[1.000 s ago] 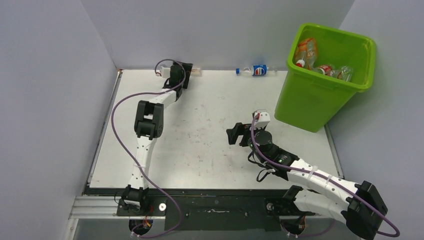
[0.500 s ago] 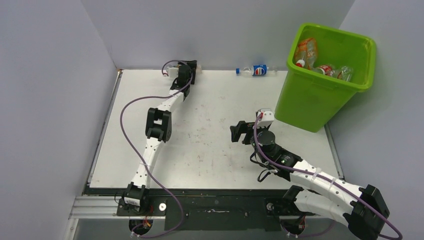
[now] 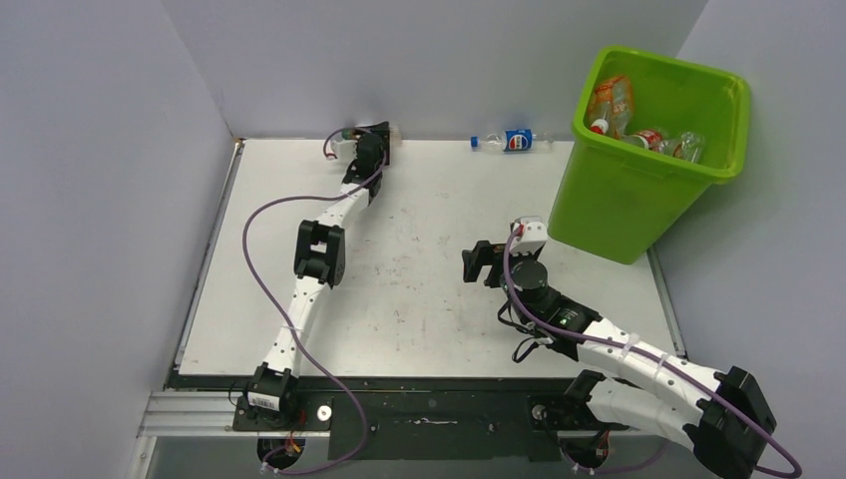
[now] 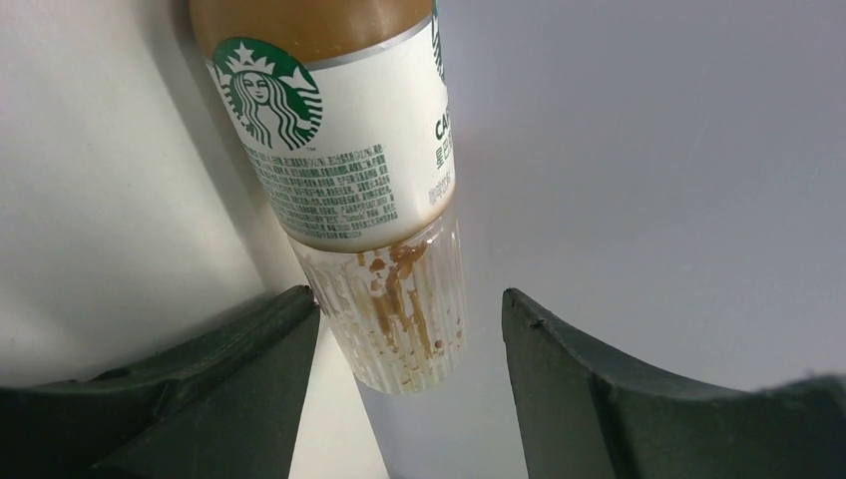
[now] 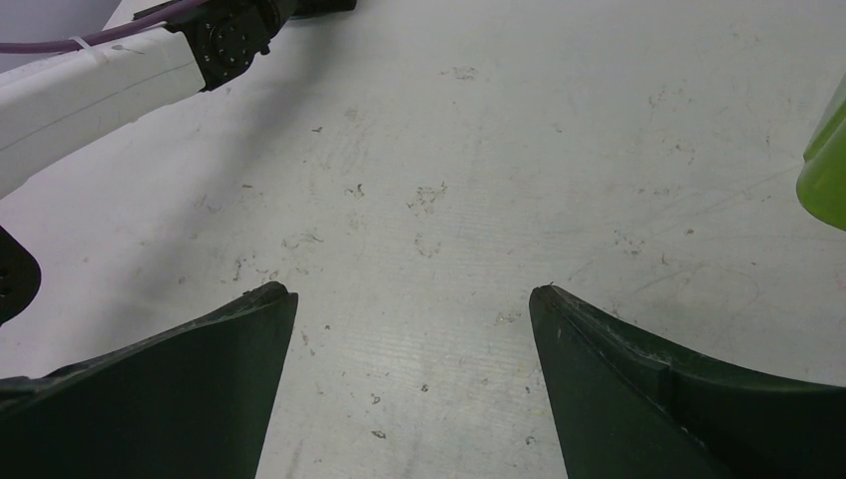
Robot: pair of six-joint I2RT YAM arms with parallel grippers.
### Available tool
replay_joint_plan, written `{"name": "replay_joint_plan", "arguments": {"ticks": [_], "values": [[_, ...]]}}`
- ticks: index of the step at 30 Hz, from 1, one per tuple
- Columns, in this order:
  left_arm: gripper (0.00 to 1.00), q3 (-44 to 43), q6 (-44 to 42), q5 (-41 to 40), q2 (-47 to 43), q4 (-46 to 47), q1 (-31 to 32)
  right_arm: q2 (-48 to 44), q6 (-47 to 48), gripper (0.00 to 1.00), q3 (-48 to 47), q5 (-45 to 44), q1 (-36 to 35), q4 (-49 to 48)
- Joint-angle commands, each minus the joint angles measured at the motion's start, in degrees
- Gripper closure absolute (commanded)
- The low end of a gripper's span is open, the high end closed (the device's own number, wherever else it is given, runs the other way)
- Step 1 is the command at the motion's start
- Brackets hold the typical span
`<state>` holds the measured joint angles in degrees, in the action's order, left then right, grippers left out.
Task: Put the plastic bottles in the bin
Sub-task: Pick up the plastic bottle at the center of the board.
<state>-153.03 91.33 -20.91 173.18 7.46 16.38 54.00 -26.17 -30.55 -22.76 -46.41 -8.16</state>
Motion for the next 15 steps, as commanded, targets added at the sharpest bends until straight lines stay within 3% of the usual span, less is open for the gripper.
{"name": "replay_joint_plan", "arguments": {"ticks": [1, 7, 15], "values": [[0.35, -1.4, -0.6, -3.1, 4.6, -4.6, -1.4, 0.8, 0.3, 0.1, -0.6, -1.3, 0.9, -1.5], [0.61, -1.4, -0.3, -2.1, 5.8, -3.2, -1.9, 2.3, -0.3, 0.1, -0.5, -0.4, 2.3, -2.1], [0.81, 4.3, -1.8, -0.8, 2.1, 3.9, -2.6, 3.9, -1.6, 0.1, -0.6, 2.4, 4.1, -3.1]]}}
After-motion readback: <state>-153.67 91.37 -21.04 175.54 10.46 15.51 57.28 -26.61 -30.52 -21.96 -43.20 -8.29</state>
